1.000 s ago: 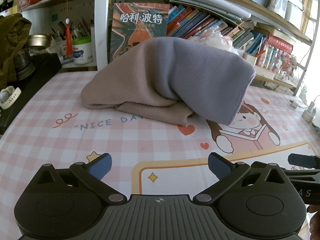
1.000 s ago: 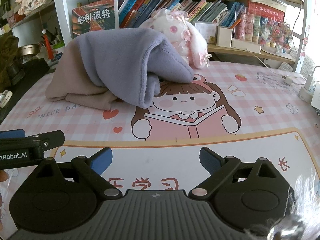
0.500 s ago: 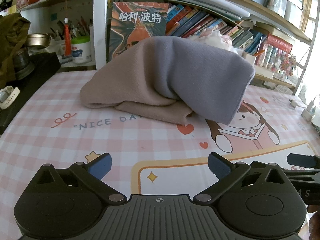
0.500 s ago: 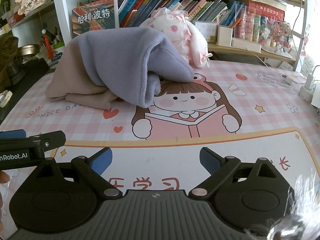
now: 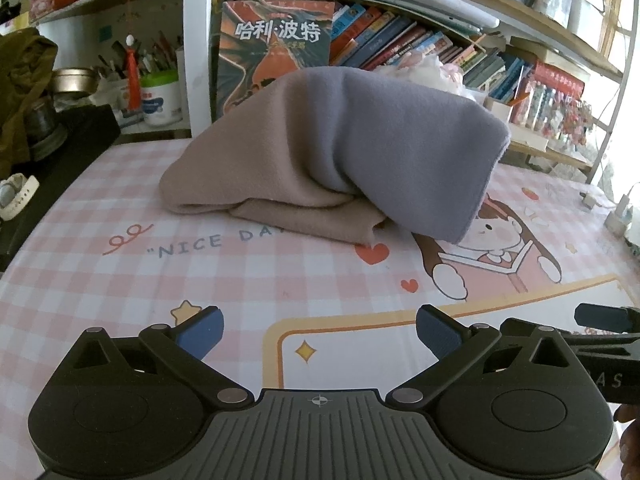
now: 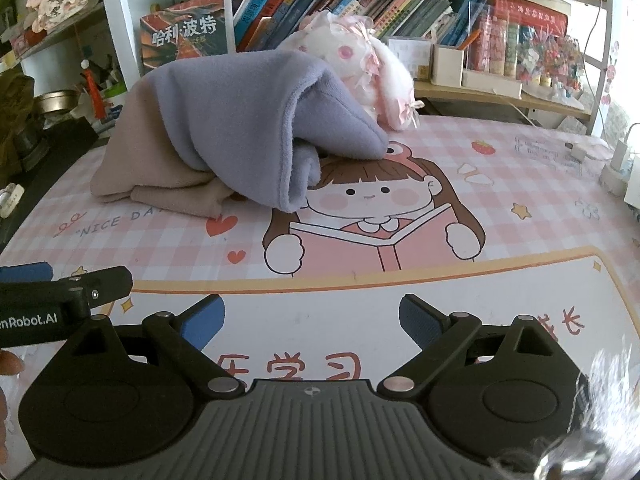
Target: Fold clothes
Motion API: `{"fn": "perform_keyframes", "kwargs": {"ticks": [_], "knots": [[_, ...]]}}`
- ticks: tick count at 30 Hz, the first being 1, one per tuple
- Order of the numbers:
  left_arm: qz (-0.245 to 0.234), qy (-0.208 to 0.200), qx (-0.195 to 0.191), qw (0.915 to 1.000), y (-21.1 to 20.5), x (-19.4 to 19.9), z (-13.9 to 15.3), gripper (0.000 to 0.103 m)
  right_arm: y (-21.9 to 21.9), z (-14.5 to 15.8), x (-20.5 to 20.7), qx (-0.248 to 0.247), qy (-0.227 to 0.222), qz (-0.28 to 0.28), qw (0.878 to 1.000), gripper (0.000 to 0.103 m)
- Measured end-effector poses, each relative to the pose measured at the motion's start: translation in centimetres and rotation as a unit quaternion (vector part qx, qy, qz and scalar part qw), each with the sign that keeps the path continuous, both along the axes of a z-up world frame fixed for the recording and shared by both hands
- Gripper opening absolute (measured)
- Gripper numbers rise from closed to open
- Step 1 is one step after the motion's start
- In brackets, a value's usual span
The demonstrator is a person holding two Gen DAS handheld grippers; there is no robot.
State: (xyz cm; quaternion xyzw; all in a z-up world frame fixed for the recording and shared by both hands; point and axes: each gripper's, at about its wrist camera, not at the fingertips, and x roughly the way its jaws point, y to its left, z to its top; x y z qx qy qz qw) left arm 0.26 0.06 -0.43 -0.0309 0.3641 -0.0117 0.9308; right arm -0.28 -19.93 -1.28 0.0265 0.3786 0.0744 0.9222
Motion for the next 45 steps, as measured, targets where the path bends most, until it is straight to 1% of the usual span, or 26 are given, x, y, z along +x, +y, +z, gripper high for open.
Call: {"fn": "perform_keyframes", "kwargs": {"ticks": [10, 13, 16, 20, 24, 29, 32, 33, 37, 39, 40, 42, 43, 44, 45], "knots": [[-0.005, 0.009, 0.017, 0.9998, -1.3, 0.2, -0.2, 0.103, -1.2, -0.7, 0.6, 0.022, 0.020, -0.012, 0.999, 0.095], [-0.004, 0.011, 0.018, 0.9998, -1.7, 0.2, -0.2, 0.103, -1.9, -0.8, 1.0, 0.037, 0.024, -0.012, 0.999, 0.095], [-0.001, 0.005, 0.026, 0.9996, -2.6, 0.0, -0.1, 0.103, -2.9, -1.0, 1.4, 0.056, 0.030, -0.008, 0.998, 0.095], [0.019, -0.019, 0.044, 0.9987, -4.3, -0.2, 0.2, 0.103, -4.3, -1.5, 2.2, 0.071, 0.034, 0.007, 0.997, 0.095], [0.045, -0.040, 0.063, 0.9961, -6.4, 0.0, 0.7, 0.103, -6.6, -1.9, 3.3, 0.081, 0.044, 0.025, 0.995, 0.095], [0.055, -0.044, 0.066, 0.9953, -9.6, 1.5, 1.8, 0.103, -11.5, -2.3, 5.2, 0.136, 0.068, 0.022, 0.988, 0.095], [0.061, -0.061, 0.091, 0.9921, -11.9, 2.9, 2.6, 0.103, -14.4, -2.8, 6.4, 0.179, 0.093, 0.013, 0.979, 0.095], [0.058, -0.067, 0.101, 0.9910, -12.6, 3.4, 2.9, 0.103, -15.3, -2.9, 6.8, 0.202, 0.102, 0.012, 0.974, 0.095], [0.052, -0.077, 0.144, 0.9852, -15.5, 6.4, 3.2, 0.103, -18.7, -3.2, 7.9, 0.294, 0.127, 0.003, 0.947, 0.092], [0.043, -0.071, 0.173, 0.9815, -16.9, 8.4, 2.6, 0.103, -20.1, -2.9, 8.1, 0.333, 0.132, 0.002, 0.934, 0.088], [0.039, -0.067, 0.193, 0.9782, -17.5, 9.4, 2.0, 0.101, -20.7, -2.8, 8.2, 0.351, 0.133, 0.000, 0.927, 0.084], [0.034, -0.057, 0.230, 0.9708, -18.5, 11.2, 1.0, 0.094, -21.7, -2.7, 8.5, 0.383, 0.145, -0.010, 0.912, 0.070], [0.036, -0.051, 0.246, 0.9674, -18.6, 12.0, 0.5, 0.086, -22.1, -2.8, 8.7, 0.397, 0.155, -0.014, 0.905, 0.058], [0.042, -0.040, 0.261, 0.9637, -18.4, 12.6, 0.0, 0.065, -22.4, -2.8, 9.0, 0.409, 0.164, -0.018, 0.897, 0.054], [0.049, -0.029, 0.276, 0.9596, -18.1, 13.2, -0.5, 0.050, -22.5, -2.9, 9.3, 0.418, 0.169, -0.019, 0.893, 0.051]]}}
